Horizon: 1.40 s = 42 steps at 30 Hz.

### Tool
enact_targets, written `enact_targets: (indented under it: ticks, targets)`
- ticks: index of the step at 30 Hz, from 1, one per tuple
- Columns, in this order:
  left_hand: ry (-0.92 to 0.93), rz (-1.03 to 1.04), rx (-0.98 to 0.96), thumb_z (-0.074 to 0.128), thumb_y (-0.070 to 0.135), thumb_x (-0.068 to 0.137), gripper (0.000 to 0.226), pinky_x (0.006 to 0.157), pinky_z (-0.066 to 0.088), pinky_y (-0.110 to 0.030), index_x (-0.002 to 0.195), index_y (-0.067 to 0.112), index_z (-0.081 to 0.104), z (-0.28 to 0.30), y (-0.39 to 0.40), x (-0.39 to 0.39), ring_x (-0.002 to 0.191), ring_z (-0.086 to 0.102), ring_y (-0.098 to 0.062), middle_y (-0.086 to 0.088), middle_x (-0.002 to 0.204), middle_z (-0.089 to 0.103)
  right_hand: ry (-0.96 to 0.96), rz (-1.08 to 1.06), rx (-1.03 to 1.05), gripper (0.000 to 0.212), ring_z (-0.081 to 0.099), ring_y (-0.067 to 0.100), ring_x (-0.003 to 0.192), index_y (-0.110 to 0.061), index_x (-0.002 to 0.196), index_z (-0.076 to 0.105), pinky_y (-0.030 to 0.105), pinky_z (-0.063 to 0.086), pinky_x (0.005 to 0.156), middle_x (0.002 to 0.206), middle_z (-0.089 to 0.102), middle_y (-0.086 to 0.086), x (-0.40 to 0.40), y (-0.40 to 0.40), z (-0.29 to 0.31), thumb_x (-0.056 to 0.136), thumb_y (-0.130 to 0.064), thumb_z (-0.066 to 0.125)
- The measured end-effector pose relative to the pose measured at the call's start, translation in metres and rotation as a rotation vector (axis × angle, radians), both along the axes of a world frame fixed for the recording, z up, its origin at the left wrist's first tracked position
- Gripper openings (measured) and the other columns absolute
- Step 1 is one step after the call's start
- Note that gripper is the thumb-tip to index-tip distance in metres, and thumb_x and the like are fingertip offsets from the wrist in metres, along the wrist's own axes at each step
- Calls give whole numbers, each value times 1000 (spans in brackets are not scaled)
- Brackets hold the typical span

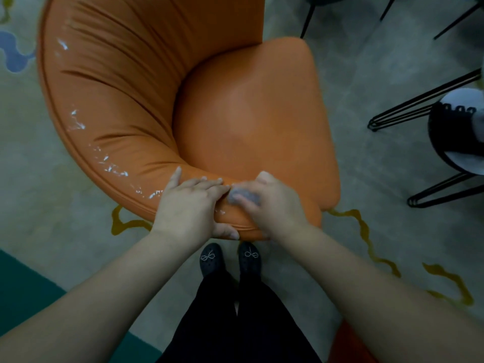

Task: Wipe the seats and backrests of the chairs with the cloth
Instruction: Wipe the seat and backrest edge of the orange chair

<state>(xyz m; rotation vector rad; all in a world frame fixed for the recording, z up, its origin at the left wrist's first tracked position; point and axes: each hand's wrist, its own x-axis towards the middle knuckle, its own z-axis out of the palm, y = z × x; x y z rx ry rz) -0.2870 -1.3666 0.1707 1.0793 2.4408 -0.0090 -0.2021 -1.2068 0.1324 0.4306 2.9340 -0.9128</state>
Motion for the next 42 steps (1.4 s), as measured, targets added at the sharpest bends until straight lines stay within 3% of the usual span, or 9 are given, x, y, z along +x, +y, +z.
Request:
enact_targets:
  ticks: [4, 7, 10, 15, 20, 26, 32, 38, 42]
  targets:
    - [8, 1, -19, 35, 92, 47, 115, 117, -3, -49, 145, 33, 40, 2, -3, 4, 141, 35, -15, 11, 152, 41, -255, -127, -203, 18, 66, 16, 81, -37, 97, 70, 29, 50, 74, 98, 68, -7, -31, 33, -11, 91, -45, 55]
    - [15, -17, -18, 40, 89, 50, 116, 118, -4, -48, 146, 25, 41, 5, -7, 4, 144, 31, -18, 5, 152, 41, -101, -58, -200, 37, 59, 12, 84, -43, 108, 66, 30, 48, 72, 92, 58, -10, -2, 27, 4, 81, -62, 48]
    - [22, 55, 94, 46, 85, 54, 109, 118, 6, -50, 138, 16, 54, 10, -19, 5, 141, 36, -25, -4, 145, 51, -24, 88, -87, 34, 49, 10, 65, -47, 108, 64, 24, 35, 53, 80, 44, -9, 25, 2, 6, 81, -63, 52]
    - [131, 412, 361, 69, 63, 63, 84, 113, 26, -53, 129, 12, 61, 21, -45, 9, 135, 43, -34, -9, 140, 55, -213, -148, -185, 16, 64, 22, 79, -39, 97, 69, 32, 50, 77, 94, 60, 0, -40, 20, -6, 89, -48, 57]
    - [178, 695, 310, 82, 48, 64, 93, 112, 29, -53, 142, 13, 46, 24, -71, 25, 137, 32, -36, -10, 151, 38, 42, 159, -180, 27, 55, 17, 67, -47, 109, 65, 30, 44, 57, 84, 46, -6, -24, -31, 4, 84, -54, 59]
    - [68, 924, 282, 72, 63, 64, 119, 118, 15, -43, 156, 16, 12, 11, -79, 46, 148, 8, -28, -6, 164, 5, -94, -57, -255, 14, 60, 14, 78, -50, 100, 64, 27, 45, 67, 93, 52, -7, -64, -17, -2, 90, -49, 55]
    - [71, 892, 249, 65, 73, 62, 130, 119, 11, -38, 155, 9, 1, -9, -72, 45, 150, 5, -23, -8, 164, -1, 122, 277, -119, 32, 40, 6, 61, -47, 118, 62, 13, 26, 50, 81, 43, -9, -21, -42, -1, 87, -52, 57]
    - [80, 911, 236, 48, 84, 54, 136, 118, 7, -32, 155, 10, -3, -8, -71, 43, 150, 4, -20, -5, 164, -3, -59, 1, -198, 35, 51, 11, 85, -40, 127, 58, 23, 33, 71, 86, 43, -9, -71, -21, -12, 93, -47, 52]
    - [78, 911, 220, 64, 76, 57, 136, 119, 12, -35, 155, 9, -3, -9, -74, 38, 150, 7, -21, -6, 164, -1, 109, 214, -241, 37, 43, 5, 67, -43, 124, 59, 14, 33, 57, 80, 40, -11, -35, -38, -1, 88, -48, 56]
